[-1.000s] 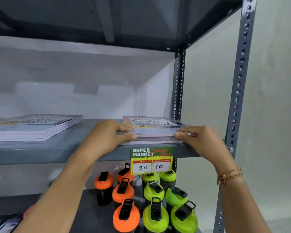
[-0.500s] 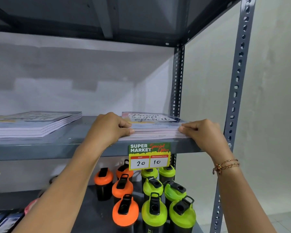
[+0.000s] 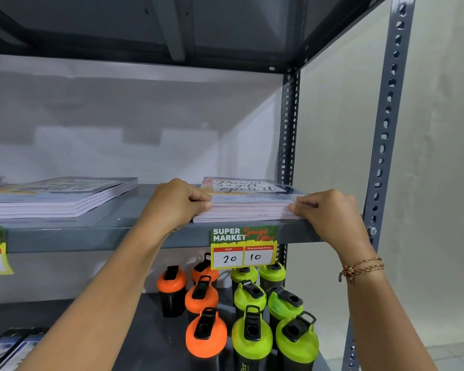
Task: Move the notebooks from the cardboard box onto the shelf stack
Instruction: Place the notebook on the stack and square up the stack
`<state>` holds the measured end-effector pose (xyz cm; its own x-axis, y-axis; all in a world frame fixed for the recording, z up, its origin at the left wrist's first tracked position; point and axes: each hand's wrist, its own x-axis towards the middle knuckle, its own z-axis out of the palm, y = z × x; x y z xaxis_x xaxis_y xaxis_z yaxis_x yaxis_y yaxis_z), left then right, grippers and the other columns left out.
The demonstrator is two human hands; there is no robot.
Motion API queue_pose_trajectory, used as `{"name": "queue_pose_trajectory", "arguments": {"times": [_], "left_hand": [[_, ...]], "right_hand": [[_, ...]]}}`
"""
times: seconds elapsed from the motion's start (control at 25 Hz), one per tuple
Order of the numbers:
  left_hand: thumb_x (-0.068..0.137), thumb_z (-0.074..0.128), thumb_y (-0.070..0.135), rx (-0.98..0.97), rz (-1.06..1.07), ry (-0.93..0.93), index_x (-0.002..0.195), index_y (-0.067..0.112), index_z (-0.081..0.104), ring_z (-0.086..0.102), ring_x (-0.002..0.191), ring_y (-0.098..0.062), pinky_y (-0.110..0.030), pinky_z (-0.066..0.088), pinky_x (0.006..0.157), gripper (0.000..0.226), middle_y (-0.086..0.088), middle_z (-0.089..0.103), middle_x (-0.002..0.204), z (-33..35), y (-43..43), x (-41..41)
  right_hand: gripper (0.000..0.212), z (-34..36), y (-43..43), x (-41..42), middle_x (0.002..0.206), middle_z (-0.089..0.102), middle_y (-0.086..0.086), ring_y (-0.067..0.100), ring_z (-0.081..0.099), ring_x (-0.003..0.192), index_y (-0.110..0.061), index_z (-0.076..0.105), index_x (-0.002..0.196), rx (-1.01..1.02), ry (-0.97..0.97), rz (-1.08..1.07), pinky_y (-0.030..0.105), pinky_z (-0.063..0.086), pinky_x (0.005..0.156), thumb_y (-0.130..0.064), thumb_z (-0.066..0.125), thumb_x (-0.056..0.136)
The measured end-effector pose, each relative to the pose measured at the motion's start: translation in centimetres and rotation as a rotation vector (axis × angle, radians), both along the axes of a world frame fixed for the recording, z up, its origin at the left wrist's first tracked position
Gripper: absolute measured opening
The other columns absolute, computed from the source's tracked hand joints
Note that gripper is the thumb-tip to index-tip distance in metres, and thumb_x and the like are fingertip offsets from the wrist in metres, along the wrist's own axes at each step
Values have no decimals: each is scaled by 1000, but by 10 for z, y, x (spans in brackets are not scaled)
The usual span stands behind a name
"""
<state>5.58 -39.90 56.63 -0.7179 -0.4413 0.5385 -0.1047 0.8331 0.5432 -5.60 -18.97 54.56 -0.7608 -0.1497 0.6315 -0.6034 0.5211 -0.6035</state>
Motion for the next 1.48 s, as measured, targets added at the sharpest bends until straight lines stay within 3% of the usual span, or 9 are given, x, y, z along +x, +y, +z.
{"name": "queue_pose_trajectory", "arguments": {"times": [0.12, 0.24, 0.4, 0.72, 1.2, 1.32, 1.48], "left_hand": [[87, 66, 21, -29, 2, -33, 115, 16, 69, 60, 108, -15, -16, 34, 78, 29, -3, 69, 122, 3, 1, 0], [87, 67, 19, -36, 31, 10, 114, 13, 69, 62, 103, -14, -16, 36, 77, 28, -4, 69, 121, 0, 4, 0], [87, 67, 16, -27, 51, 74, 113, 10, 70, 59, 115, -18, -18, 39, 86, 27, -6, 70, 120, -5, 7, 2], [87, 67, 19, -36, 80, 101, 114, 12, 69, 61, 110, -17, -16, 35, 81, 28, -6, 70, 120, -10, 6, 7], [86, 68, 20, -34, 82, 98, 116, 12, 68, 61, 109, -17, -15, 33, 79, 31, -7, 69, 120, -11, 10, 9], [85, 69, 19, -27, 99, 113, 116, 11, 68, 59, 114, -18, -17, 36, 83, 32, -7, 68, 123, -11, 13, 12], [85, 69, 21, -58, 109, 122, 117, 14, 67, 58, 115, -18, -22, 41, 92, 33, -6, 67, 124, -14, 16, 19]], "right_hand": [[28, 1, 0, 2, 110, 74, 11, 25, 63, 104, -9, 73, 105, 7, 20, -16, 23, 47, 81, -27, 70, 83], [28, 2, 0, 2, 108, 75, 10, 24, 64, 103, -8, 74, 102, 4, 20, -17, 23, 47, 81, -27, 72, 82], [28, 0, 1, 6, 110, 74, 10, 23, 64, 105, -8, 74, 103, -32, 21, -15, 21, 46, 79, -25, 72, 81], [32, -1, 5, 9, 118, 70, 10, 19, 59, 110, -12, 70, 111, -42, -13, 15, 18, 38, 80, -27, 72, 82], [33, -1, 2, 8, 115, 70, 15, 25, 61, 108, -10, 70, 111, -35, 5, -7, 21, 41, 81, -23, 72, 82], [34, -3, 4, 7, 111, 71, 14, 22, 59, 103, -10, 71, 109, -70, -13, 6, 23, 42, 77, -24, 74, 79], [34, -5, 9, 5, 109, 73, 11, 24, 57, 115, -11, 72, 108, -82, -26, 24, 22, 40, 81, -25, 76, 77]]}}
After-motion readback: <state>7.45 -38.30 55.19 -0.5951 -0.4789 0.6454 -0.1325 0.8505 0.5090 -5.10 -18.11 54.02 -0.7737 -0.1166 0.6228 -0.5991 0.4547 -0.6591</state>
